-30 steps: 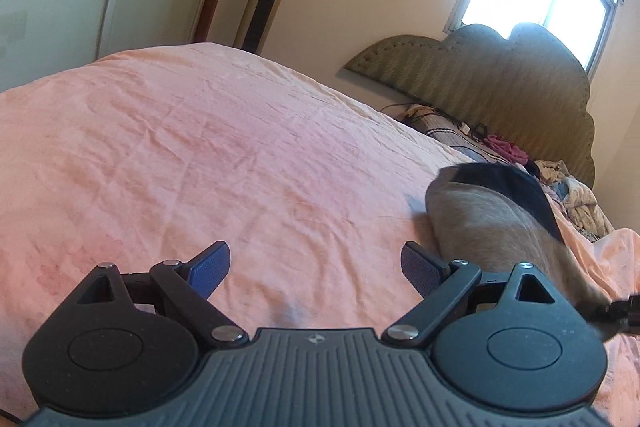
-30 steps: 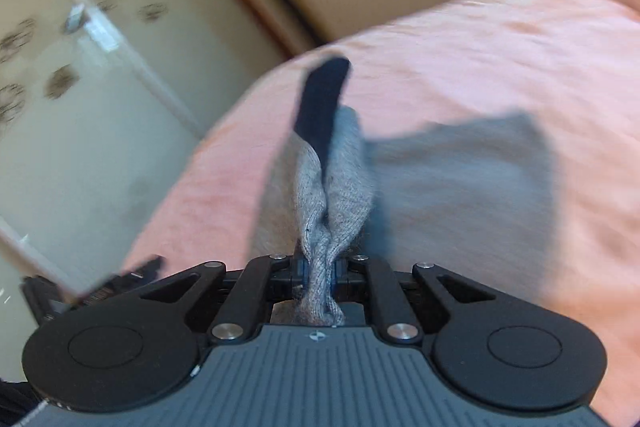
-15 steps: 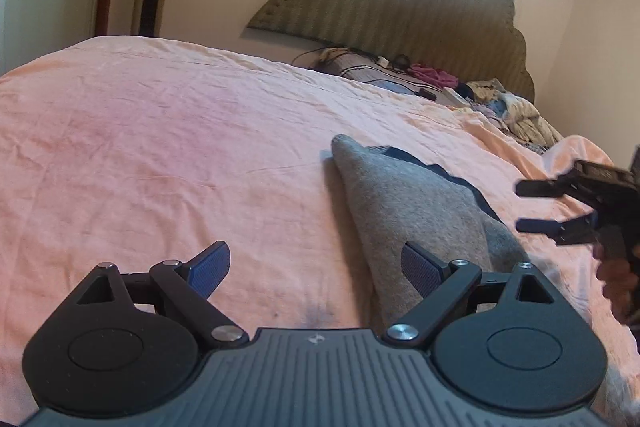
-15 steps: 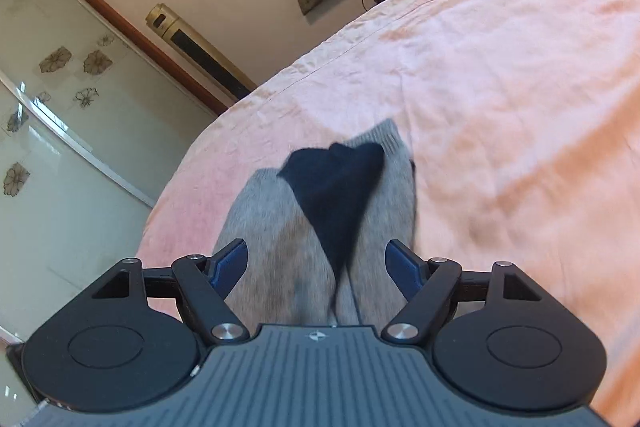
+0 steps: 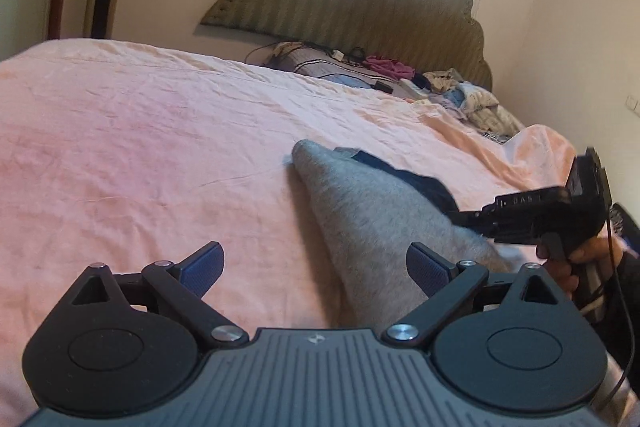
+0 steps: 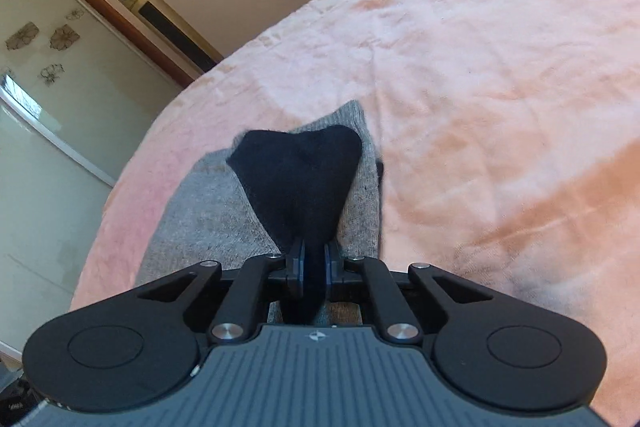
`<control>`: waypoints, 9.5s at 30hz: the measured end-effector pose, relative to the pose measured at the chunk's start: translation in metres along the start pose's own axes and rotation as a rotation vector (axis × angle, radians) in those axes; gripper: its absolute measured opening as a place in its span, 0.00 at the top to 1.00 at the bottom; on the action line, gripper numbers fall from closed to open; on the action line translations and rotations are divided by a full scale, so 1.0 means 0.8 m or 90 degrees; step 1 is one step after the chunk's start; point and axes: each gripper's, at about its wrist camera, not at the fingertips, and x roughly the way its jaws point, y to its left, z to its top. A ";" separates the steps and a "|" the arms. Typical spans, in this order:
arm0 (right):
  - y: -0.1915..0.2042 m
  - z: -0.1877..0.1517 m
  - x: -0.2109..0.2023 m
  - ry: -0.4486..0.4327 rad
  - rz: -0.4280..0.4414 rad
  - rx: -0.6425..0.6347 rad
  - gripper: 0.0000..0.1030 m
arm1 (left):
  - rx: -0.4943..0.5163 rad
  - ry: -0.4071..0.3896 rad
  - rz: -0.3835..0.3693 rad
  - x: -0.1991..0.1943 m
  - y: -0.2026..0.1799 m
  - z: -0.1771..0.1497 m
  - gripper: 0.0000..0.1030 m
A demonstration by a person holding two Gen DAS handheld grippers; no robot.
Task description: Fold small clothes
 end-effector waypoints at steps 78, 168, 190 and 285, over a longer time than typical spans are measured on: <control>0.126 -0.111 0.024 0.033 -0.171 -0.244 0.15 | 0.372 -0.001 0.124 0.015 -0.058 -0.040 0.12; 0.074 0.014 0.103 0.043 -0.002 -0.022 0.66 | -0.144 0.166 -0.094 0.166 0.092 0.073 0.70; 0.155 -0.006 0.147 0.040 0.037 -0.042 0.33 | 0.045 0.074 0.121 0.069 0.147 0.094 0.43; 0.189 -0.122 0.075 0.155 -0.001 -0.268 0.88 | 0.099 0.028 0.197 -0.051 0.116 -0.054 0.92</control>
